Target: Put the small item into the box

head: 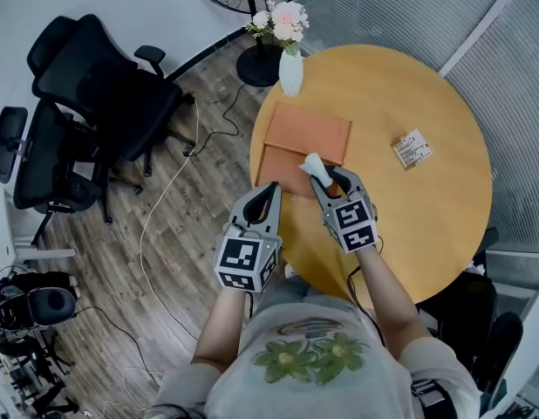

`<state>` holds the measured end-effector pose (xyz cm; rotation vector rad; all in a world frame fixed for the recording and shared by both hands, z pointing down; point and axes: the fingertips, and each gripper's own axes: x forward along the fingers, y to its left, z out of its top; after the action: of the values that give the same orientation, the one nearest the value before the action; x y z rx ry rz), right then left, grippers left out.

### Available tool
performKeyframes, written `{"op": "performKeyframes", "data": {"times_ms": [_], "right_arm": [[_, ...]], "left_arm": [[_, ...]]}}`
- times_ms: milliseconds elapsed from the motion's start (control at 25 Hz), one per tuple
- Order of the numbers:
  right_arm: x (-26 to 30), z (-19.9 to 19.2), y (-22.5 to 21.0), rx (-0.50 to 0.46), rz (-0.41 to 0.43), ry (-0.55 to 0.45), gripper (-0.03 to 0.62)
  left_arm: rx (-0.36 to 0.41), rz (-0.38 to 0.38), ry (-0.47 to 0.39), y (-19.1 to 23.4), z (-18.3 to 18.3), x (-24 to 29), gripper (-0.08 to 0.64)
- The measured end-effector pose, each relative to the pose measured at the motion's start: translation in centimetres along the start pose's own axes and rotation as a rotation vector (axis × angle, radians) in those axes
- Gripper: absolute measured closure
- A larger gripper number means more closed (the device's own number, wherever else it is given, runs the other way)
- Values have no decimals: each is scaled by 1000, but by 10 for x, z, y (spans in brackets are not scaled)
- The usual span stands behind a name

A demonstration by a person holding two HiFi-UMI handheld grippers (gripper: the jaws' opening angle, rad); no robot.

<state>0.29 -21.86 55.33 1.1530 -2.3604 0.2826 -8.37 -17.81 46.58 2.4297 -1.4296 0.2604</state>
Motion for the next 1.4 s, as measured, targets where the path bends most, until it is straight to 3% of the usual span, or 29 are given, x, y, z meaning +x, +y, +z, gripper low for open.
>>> {"op": "performKeyframes", "data": {"times_ms": [1400], "right_arm": [[41,-57,-3,-32,40,171,453]], "left_arm": [[-10,-5,24,4,-6,9,558]]}}
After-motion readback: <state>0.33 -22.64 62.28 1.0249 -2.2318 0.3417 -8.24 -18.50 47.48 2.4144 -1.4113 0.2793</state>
